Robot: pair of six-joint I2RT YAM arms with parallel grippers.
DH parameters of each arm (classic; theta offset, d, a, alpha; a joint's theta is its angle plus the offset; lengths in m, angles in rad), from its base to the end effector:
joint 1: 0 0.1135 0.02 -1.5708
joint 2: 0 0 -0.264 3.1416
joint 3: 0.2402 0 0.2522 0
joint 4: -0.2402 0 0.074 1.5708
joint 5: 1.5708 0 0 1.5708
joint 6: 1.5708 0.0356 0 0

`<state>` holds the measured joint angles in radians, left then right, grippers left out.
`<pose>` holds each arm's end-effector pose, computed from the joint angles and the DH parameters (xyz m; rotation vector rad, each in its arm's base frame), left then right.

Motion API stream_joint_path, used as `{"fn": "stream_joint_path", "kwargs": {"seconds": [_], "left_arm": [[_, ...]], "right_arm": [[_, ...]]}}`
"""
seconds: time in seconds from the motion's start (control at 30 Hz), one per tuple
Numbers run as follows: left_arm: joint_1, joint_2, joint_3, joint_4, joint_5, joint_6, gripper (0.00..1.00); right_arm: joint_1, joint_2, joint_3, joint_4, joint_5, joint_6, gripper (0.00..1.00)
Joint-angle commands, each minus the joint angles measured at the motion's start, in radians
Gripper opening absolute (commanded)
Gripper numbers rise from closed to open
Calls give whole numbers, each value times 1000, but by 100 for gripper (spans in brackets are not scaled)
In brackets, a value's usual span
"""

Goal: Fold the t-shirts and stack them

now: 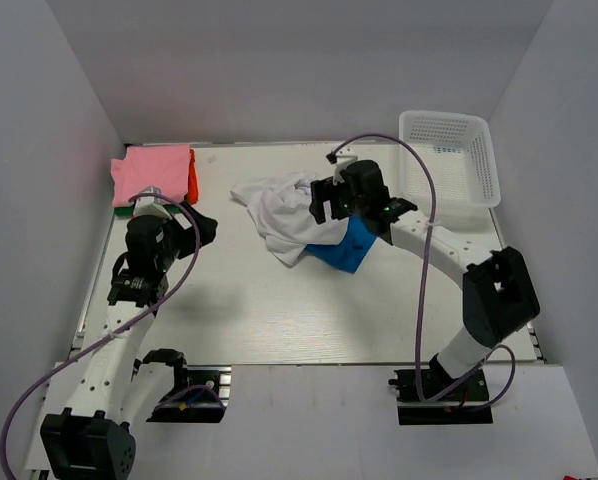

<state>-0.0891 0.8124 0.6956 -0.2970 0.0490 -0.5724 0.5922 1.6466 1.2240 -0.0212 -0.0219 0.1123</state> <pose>0.1881 -0.0186 0.2921 -0.4509 1.9644 -0.4741 0.3207 0.2167 0.2839 -0.5000 1.9841 0.4670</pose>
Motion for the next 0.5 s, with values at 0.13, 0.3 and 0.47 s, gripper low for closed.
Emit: {"fn": "stream_joint_path", "kwargs": {"seconds": [0.13, 0.3, 0.47], "left_arm": [[-4, 57, -30, 79, 126, 69, 100], [-4, 109, -48, 121, 144, 100, 100], [5, 169, -30, 121, 144, 100, 100]], "right_arm": [[-22, -131, -101, -132, 349, -74, 90], [-31, -175, -231, -171, 221, -229, 90], [-29, -130, -261, -125, 123, -166, 90]]}}
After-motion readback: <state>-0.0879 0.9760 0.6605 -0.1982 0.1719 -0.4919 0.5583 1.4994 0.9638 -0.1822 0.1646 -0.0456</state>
